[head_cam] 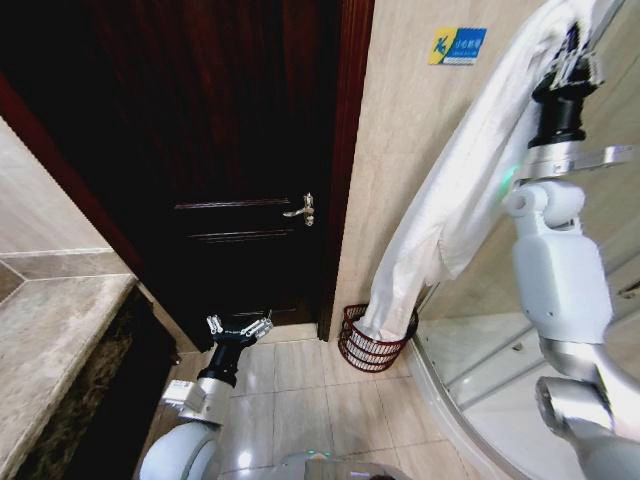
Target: Discard the used towel into the hamper.
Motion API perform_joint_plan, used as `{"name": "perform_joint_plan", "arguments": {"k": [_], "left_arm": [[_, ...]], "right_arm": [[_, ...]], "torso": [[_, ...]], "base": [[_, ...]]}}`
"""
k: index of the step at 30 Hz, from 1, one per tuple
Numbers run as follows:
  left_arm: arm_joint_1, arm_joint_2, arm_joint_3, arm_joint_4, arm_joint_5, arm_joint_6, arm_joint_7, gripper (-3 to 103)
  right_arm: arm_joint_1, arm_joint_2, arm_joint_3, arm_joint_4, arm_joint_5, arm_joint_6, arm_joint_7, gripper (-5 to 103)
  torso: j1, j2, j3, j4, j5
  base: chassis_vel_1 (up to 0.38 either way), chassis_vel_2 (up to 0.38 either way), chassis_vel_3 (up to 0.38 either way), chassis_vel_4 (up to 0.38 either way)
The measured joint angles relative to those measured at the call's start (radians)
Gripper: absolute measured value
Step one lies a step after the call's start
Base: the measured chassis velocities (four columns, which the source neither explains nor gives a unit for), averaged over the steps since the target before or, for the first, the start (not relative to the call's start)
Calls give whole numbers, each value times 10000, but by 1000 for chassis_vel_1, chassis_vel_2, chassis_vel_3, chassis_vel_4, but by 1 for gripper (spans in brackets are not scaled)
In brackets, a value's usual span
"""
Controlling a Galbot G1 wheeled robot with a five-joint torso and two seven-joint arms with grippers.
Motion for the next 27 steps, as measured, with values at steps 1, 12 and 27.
{"name": "perform_joint_plan", "arguments": {"k": [1, 12, 27], "left_arm": [[0, 0, 0, 0, 0, 0, 0, 100], [0, 0, -1, 0, 0, 0, 0, 100], [0, 1, 0, 0, 0, -1, 0, 100]], "right_arm": [[-119, 22, 11, 0, 23, 19, -28, 3], [-1133, 255, 162, 12, 68, 138, -349, 3], [-2675, 704, 402, -393, -492, 716, -574, 3]], "torso": [[0, 0, 0, -1, 2], [0, 0, 0, 0, -5], [0, 0, 0, -1, -2]], "base": [[0, 0, 0, 0], [0, 0, 0, 0], [0, 0, 0, 0]]}}
